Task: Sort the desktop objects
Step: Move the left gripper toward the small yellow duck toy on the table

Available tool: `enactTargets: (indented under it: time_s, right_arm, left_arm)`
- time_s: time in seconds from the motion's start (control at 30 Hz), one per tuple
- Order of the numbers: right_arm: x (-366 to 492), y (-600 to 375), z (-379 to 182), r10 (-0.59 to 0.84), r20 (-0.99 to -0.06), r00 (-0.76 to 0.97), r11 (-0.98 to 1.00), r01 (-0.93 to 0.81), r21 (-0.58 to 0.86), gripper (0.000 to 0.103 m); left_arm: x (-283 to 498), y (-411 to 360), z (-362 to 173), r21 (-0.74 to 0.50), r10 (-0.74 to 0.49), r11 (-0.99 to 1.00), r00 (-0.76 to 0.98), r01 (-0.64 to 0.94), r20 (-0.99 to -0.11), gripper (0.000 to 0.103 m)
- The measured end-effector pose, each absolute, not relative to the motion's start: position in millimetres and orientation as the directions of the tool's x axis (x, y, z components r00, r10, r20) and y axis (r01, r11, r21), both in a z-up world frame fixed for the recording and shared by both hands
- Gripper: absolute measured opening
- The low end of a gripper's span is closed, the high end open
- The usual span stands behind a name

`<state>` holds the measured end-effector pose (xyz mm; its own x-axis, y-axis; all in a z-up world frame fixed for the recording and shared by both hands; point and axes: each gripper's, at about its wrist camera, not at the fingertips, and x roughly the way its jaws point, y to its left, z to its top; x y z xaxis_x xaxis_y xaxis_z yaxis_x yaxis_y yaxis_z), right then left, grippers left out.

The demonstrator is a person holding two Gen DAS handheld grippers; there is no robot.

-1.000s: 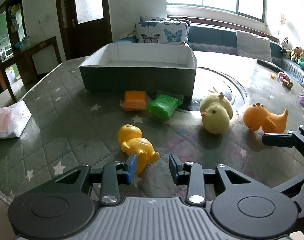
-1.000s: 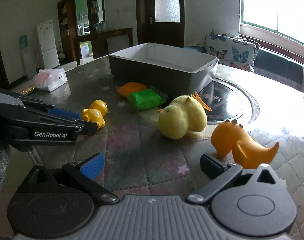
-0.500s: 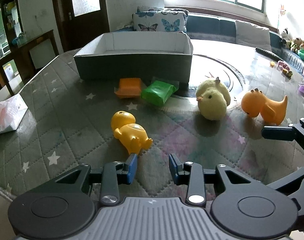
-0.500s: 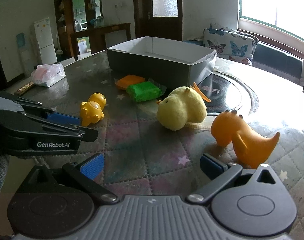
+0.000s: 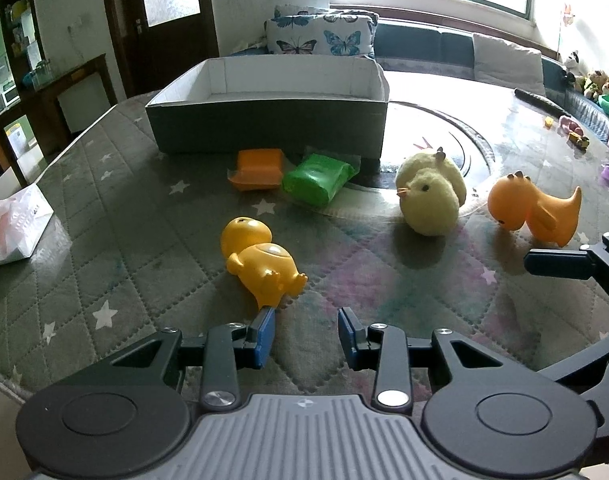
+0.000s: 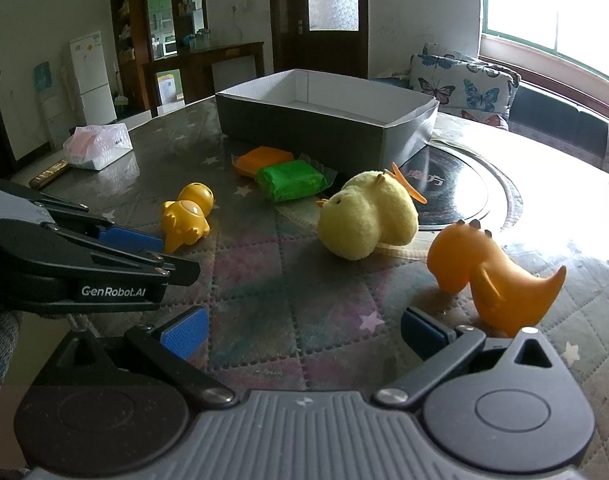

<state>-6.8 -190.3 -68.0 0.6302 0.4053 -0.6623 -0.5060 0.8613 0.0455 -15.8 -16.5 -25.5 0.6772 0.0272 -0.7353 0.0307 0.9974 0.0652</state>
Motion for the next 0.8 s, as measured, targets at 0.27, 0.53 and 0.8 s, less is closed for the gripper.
enactTargets:
  time_s: [0.27,0.53,0.8]
  right_arm:
    - [-5,-187,-69,0.413,-0.665,0.622,0.854,-0.518,0.046,0.103]
    - [0,-185,-70,0.418,-0.670,0.613,0.850,-0.524,0.051,0.103]
    - [6,-181,-70,0.427,-0.672,0.605,0.843,-0.535,0.054,0.103]
  left_arm:
    - [-12,-14,-26,0.063,0.031,0.998,0.668,0.024,-0.744,0.038]
    - [-8,-12,-26,0.056,0.027,0.998,0.663,0.022,-0.748,0.038]
    - [-5,-9,-23,0.046,0.020,0.999,0.662,0.021,-0.749,0.038]
